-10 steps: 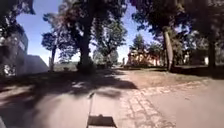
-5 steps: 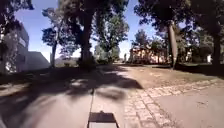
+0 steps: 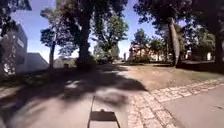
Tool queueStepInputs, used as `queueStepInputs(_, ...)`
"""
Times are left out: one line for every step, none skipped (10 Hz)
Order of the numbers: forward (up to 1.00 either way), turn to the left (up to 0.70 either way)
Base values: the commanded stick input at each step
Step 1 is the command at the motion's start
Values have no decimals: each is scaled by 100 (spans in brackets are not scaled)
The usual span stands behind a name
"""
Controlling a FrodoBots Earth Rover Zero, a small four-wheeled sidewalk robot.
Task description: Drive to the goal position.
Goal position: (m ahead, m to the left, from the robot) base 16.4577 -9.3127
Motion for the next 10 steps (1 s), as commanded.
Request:
queueStepInputs(70,0)
queueStepInputs(70,0)
queueStepInputs(70,0)
queueStepInputs(70,0)
queueStepInputs(70,0)
queueStepInputs(70,0)
queueStepInputs(70,0)
queueStepInputs(70,0)
queueStepInputs(70,0)
queueStepInputs(70,0)
